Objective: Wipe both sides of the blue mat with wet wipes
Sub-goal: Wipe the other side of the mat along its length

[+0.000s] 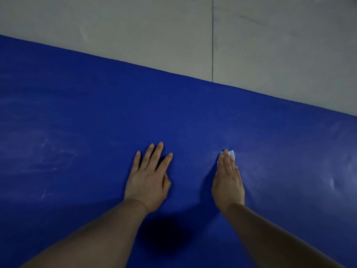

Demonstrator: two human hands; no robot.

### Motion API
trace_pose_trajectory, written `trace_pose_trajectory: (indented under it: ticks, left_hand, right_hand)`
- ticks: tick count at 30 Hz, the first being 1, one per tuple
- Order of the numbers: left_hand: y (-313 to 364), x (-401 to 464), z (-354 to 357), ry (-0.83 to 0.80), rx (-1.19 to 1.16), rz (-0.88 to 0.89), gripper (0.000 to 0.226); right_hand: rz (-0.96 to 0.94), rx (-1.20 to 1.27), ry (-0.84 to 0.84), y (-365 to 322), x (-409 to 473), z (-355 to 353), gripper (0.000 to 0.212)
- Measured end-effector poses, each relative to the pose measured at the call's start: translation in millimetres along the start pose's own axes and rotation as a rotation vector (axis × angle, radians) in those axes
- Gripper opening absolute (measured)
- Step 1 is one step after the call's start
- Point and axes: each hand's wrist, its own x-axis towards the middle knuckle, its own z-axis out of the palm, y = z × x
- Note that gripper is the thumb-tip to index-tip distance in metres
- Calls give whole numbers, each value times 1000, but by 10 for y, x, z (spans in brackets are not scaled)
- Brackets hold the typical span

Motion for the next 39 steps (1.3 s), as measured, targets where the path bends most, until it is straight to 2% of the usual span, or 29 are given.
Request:
trace_pose_trajectory:
  ticks: [3,6,9,11,14,16,18,22,24,26,29,31,33,36,37,39]
  left_hand:
    - [-9,-12,-26,-14,-12,1,58]
    - [-7,-11,-33,-13,12,0,58]
    - [-12,-7,-8,5,37,8,58]
    - [-15,-4,20,38,59,18,58]
    - [-26,2,52,73,61,21,57]
    - [-20,-4,76,103,59,23,57]
    - [-12,-14,85,124,50,22,57]
    - [2,-10,95,140,56,3,58]
    - [21,-13,101,151,59,-3,58]
    - [92,-30,101,177,64,-13,54]
    - [323,2,59,202,32,-22,55]
    - [504,80,26,197,17,29,61]
    - [680,219,-21,199,31,79,60]
    - [887,422,-5,181,23,79,56]
    - [929,472,41,169,17,44,55]
    - [955,515,154,161,22,-3,55]
  right_hand:
    - [59,35,-114,-159,7,-220,73]
    - [100,221,-59,-338,4,-328,77]
    - [-138,193,53,-600,76,-228,72]
    - [-254,179,64,-770,204,-111,58]
    - [-299,116,119,-843,356,-16,60]
    - [-316,55,165,-588,404,-3,55]
    - [-239,56,166,-127,426,-15,53]
    - [210,133,212,863,359,-88,50]
    - [343,167,245,983,290,-42,51]
    - [231,158,287,710,172,36,53]
    - [-240,71,222,249,-123,228,56]
    - [-391,10,226,274,-131,229,53]
    - [-268,-48,240,536,59,145,51]
    - [167,131,176,818,390,-37,52]
    - [236,142,166,762,452,-91,53]
    - [121,90,215,458,551,-156,55]
